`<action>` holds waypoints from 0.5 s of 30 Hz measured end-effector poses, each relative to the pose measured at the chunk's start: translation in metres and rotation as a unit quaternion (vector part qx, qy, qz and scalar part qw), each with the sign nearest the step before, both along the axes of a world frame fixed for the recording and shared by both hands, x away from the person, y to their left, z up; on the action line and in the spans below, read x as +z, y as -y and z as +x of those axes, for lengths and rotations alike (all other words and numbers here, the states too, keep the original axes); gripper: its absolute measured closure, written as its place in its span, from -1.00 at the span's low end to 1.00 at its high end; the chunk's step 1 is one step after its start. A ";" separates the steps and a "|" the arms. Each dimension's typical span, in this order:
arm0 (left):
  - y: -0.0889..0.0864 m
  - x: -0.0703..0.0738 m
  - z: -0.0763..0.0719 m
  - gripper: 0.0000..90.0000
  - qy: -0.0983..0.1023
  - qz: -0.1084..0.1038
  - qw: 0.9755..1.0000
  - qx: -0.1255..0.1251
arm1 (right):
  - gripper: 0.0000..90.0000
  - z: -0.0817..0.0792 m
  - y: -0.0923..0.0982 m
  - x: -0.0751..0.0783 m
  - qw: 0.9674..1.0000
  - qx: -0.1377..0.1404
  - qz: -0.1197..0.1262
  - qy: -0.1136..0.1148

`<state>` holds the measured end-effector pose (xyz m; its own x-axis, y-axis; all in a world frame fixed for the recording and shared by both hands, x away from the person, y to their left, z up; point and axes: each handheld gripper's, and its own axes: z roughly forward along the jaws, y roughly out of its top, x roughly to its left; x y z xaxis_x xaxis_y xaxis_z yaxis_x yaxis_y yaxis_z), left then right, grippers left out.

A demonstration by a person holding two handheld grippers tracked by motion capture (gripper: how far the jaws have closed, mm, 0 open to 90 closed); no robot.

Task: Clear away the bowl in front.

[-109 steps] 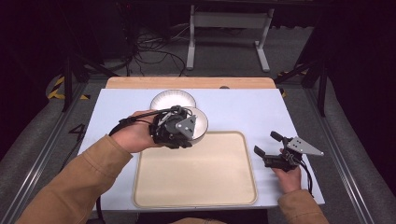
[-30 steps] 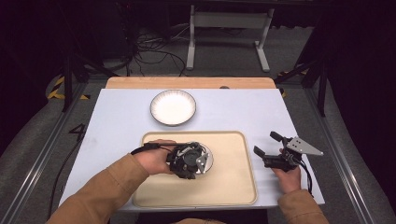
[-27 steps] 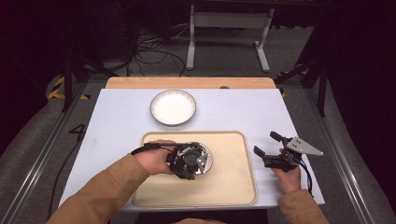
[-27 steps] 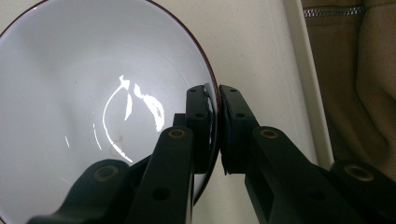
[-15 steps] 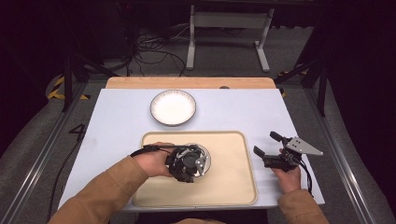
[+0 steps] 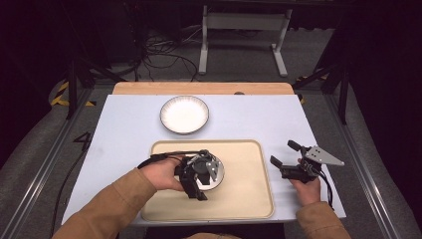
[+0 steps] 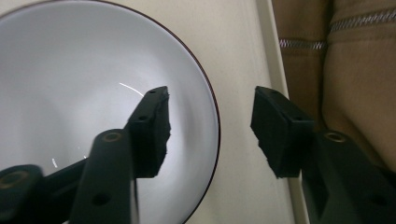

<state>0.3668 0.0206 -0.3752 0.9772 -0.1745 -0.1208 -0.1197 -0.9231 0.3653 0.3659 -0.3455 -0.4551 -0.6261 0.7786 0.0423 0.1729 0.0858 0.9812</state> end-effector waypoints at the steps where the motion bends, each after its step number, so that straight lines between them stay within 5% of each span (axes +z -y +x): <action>1: -0.002 0.002 0.001 -0.04 -0.004 -0.013 1.000 0.006 | -0.94 0.000 0.000 0.000 1.000 0.001 0.000 0.000; 7: -0.019 0.017 0.004 -0.41 -0.009 -0.085 0.995 0.045 | -0.94 0.000 -0.001 0.000 1.000 0.004 -0.003 -0.003; 10: -0.022 0.020 0.004 -0.68 -0.006 -0.096 0.994 0.053 | -0.95 0.000 -0.001 0.000 1.000 0.004 -0.004 -0.004; 15: -0.037 0.024 0.000 -0.82 0.012 -0.146 0.984 0.097 | -0.96 0.000 0.000 0.000 1.000 0.009 -0.002 -0.002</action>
<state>0.3664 0.0572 -0.3511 0.9975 -0.0086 -0.0697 0.0364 -0.7857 0.6175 0.3663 -0.3456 -0.4549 -0.6397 0.7675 0.0416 0.1753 0.0929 0.9801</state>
